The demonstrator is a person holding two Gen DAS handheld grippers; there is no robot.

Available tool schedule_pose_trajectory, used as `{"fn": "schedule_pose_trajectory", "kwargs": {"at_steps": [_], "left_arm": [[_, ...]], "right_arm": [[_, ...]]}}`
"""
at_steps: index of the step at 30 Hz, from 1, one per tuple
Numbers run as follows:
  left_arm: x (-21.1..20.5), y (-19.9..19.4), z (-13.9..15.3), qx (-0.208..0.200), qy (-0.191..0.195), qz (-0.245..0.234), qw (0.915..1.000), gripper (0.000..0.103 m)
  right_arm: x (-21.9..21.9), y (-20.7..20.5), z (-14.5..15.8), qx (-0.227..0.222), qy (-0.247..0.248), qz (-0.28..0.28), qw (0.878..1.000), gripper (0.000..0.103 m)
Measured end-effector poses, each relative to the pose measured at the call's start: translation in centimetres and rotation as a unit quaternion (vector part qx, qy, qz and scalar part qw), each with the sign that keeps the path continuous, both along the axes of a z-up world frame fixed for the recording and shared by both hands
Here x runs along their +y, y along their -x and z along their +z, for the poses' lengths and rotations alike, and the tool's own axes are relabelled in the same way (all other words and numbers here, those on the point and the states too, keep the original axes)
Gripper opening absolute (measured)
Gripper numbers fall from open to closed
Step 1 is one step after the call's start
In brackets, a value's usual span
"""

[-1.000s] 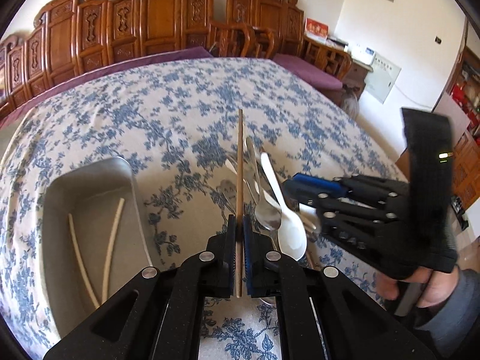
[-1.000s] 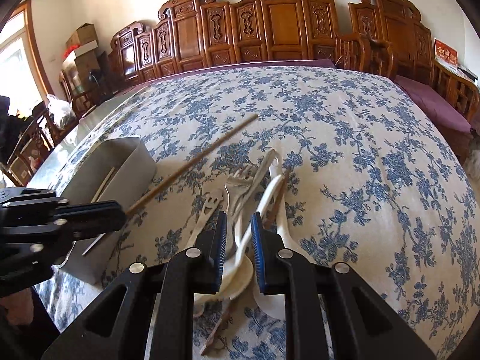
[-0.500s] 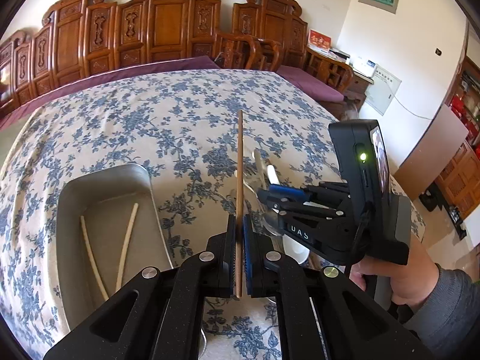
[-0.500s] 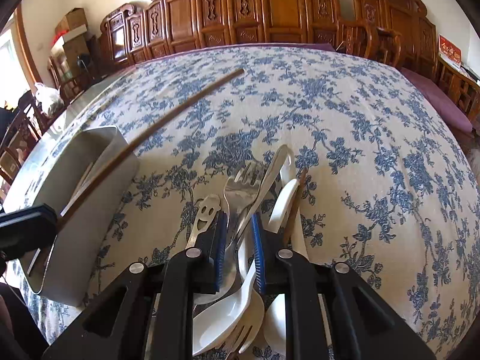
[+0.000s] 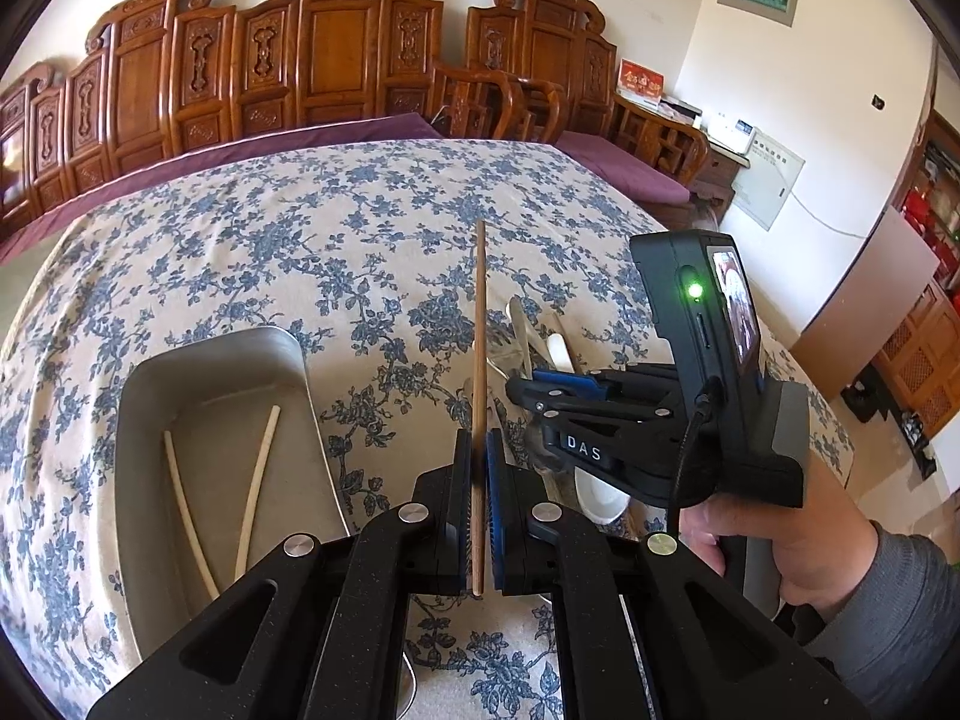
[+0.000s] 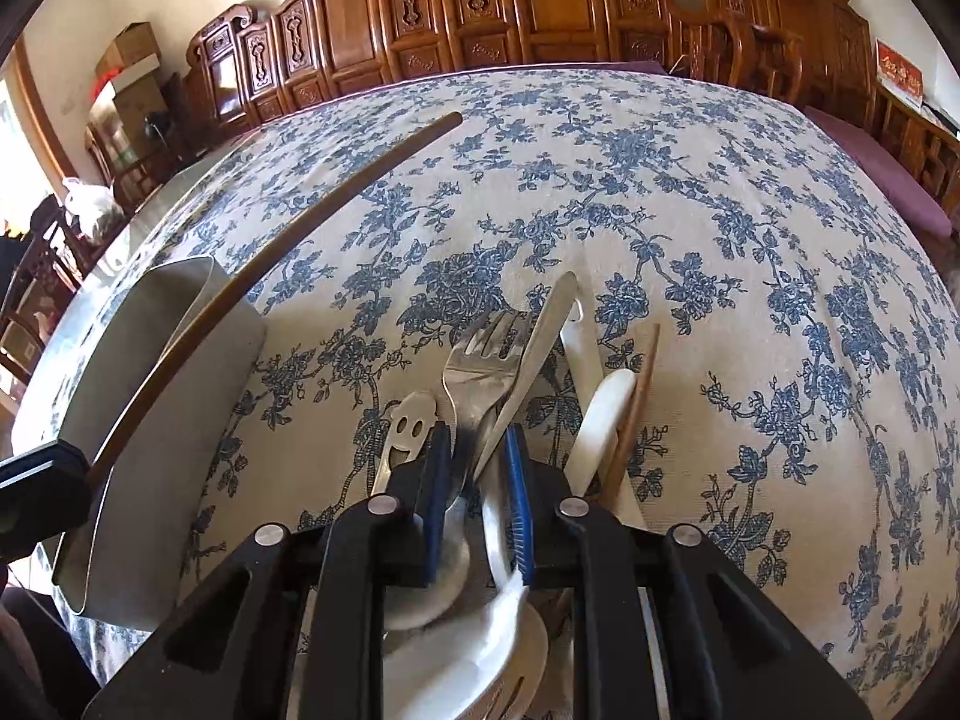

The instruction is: Organize utensils

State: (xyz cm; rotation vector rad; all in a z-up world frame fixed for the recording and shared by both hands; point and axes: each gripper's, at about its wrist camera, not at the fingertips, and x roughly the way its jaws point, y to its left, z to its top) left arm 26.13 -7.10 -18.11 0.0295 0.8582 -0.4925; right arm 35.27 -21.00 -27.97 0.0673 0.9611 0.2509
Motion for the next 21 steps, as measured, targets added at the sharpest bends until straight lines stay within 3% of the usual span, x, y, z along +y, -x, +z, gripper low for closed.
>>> {"fn": "schedule_pose_trajectory", "kwargs": {"at_steps": [14, 21], "left_arm": [[-0.1, 0.0, 0.0, 0.0, -0.002, -0.002, 1.0, 0.003], [-0.2, -0.1, -0.2, 0.001, -0.004, -0.003, 1.0, 0.0]], "right_arm": [[-1.5, 0.3, 0.4, -0.001, -0.018, -0.013, 1.0, 0.011], [-1.4, 0.6, 1.3, -0.022, -0.027, -0.007, 0.999, 0.003]]}}
